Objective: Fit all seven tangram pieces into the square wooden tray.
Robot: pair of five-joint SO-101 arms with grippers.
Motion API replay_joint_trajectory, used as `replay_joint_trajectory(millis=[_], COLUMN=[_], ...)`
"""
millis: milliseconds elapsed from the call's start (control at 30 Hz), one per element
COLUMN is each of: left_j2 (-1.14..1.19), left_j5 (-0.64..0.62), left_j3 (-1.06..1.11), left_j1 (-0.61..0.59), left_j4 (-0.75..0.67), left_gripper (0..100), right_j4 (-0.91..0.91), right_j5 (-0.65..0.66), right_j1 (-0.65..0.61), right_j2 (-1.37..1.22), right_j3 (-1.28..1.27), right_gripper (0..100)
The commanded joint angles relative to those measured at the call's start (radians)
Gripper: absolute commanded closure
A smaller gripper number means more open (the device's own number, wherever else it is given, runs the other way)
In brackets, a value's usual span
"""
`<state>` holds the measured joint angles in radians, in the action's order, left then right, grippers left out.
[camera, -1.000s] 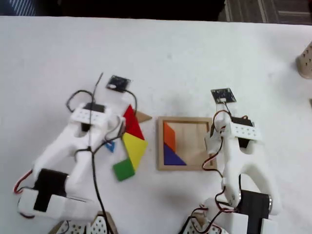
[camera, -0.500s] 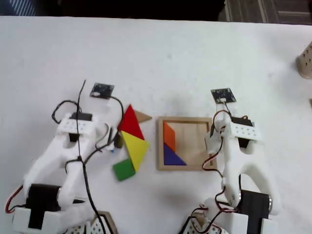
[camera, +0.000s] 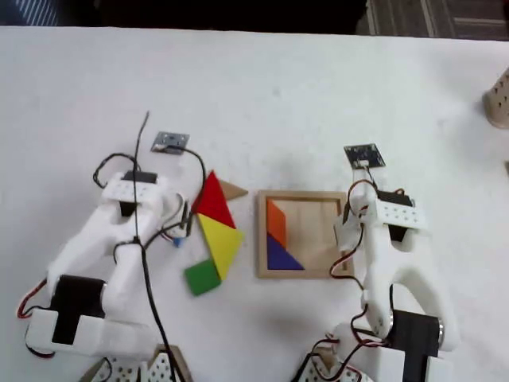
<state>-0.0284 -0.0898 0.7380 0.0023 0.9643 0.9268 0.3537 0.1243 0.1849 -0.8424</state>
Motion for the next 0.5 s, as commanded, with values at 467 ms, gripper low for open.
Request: replay_joint_trajectory(millis=[467], left_j2=[-0.021], left_j5=[-0.014], left_j3=[-0.049], left_j1=[0.001], left_j4=[-0.002], left_gripper=[91], right_j4=[-0.004], right_j5=[0.002], right_j1=[0.012], right_j2=[-0.012], right_j3=[0.035], right_gripper=[77.6])
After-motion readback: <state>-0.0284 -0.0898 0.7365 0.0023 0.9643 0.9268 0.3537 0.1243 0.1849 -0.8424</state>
